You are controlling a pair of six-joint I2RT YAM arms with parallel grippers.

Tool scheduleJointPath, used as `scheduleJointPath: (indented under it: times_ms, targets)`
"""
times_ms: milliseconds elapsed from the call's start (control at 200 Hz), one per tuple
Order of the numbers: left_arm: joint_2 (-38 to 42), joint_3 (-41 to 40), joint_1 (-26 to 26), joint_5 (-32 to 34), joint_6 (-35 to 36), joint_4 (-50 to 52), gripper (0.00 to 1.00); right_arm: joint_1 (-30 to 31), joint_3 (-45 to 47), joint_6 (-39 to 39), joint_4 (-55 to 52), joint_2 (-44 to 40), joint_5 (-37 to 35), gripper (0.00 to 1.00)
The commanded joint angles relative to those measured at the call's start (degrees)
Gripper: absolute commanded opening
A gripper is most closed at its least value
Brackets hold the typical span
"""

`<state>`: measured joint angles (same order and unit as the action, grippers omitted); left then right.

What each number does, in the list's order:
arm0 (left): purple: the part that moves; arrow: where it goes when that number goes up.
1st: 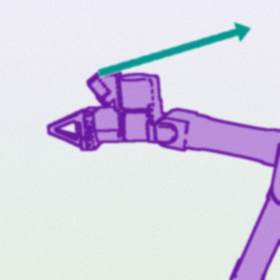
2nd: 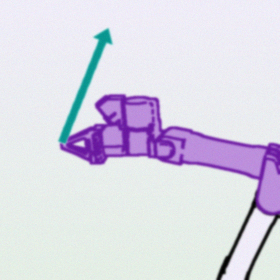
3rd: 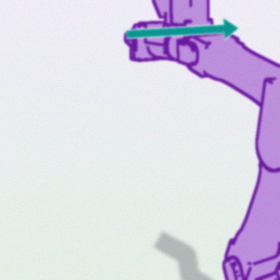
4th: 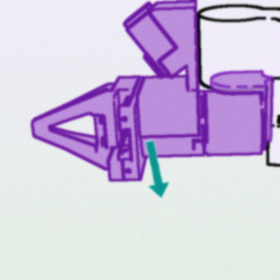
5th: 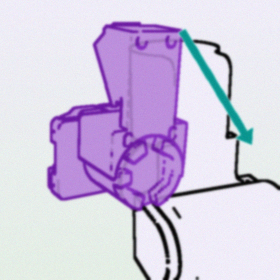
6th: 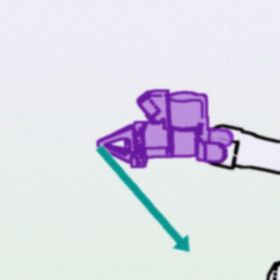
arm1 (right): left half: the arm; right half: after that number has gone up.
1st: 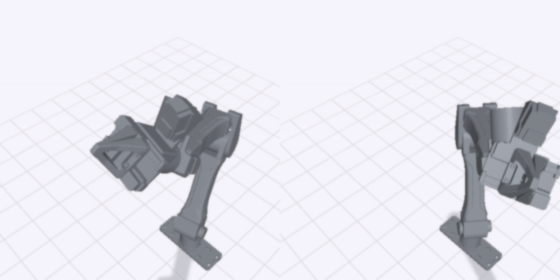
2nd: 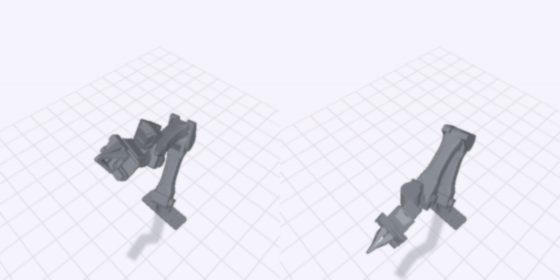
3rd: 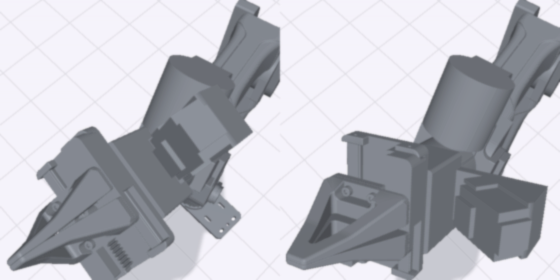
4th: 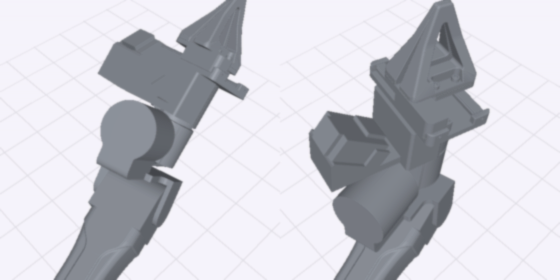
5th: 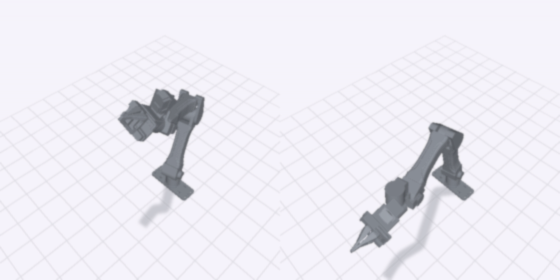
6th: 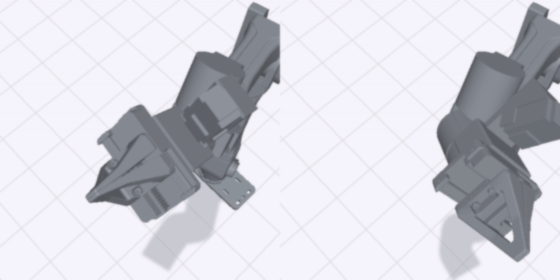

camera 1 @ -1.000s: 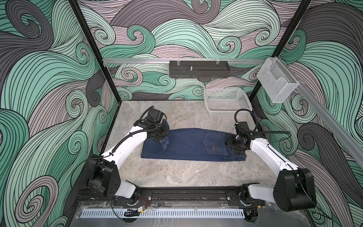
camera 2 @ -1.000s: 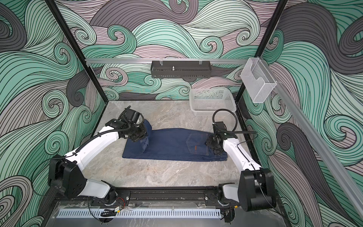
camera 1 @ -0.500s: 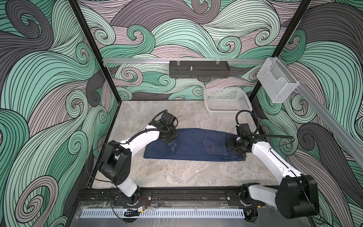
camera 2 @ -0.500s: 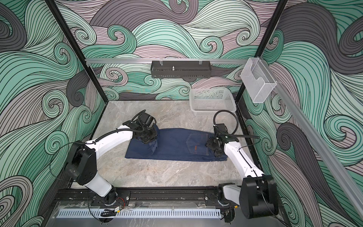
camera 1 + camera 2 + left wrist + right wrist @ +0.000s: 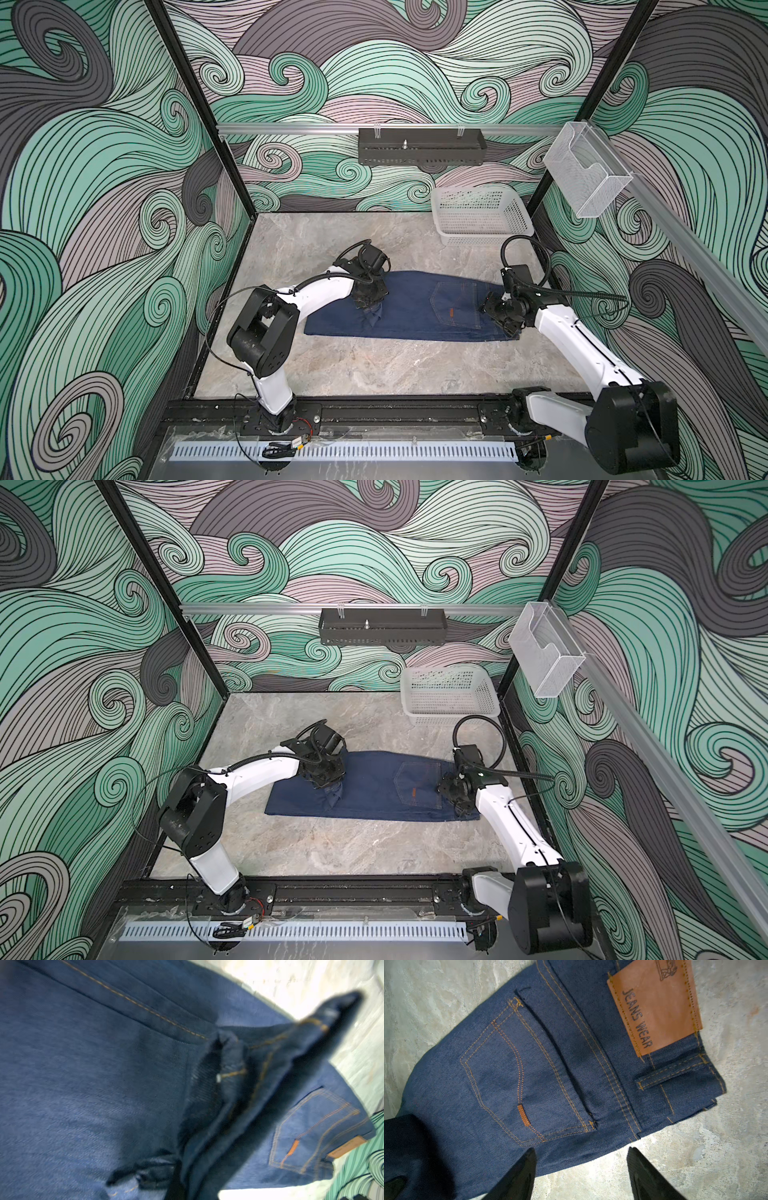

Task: Fold and stack the trousers
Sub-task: Fold the trousers at the center of the table.

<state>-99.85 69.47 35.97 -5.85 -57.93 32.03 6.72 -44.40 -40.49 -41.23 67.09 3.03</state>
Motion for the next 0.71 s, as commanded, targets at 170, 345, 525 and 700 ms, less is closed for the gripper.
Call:
scheduleJointPath:
  times_ms: [170, 345, 525, 700]
  targets:
    - [6.8, 11.7, 2.2, -1.4, 4.7, 5.4, 0.57, 0.1, -1.2, 1.0, -1.7, -1.5, 1.3, 0.70]
    - [15.4, 14.3, -0.1, 9.6, 13.1, 12.2, 0.66, 6.8, -4.7, -0.2, -1.5, 0.3, 0.7, 0.70]
    - [20.2, 7.9, -14.8, 4.6, 23.5, 17.7, 0.68, 17.6, -10.4, -2.3, -0.4, 6.0, 0.1, 0.70]
    - [13.2, 4.6, -25.9, 1.4, 34.2, 24.6, 0.71, 22.8, -13.3, -4.0, 1.0, 11.4, -0.8, 0.70]
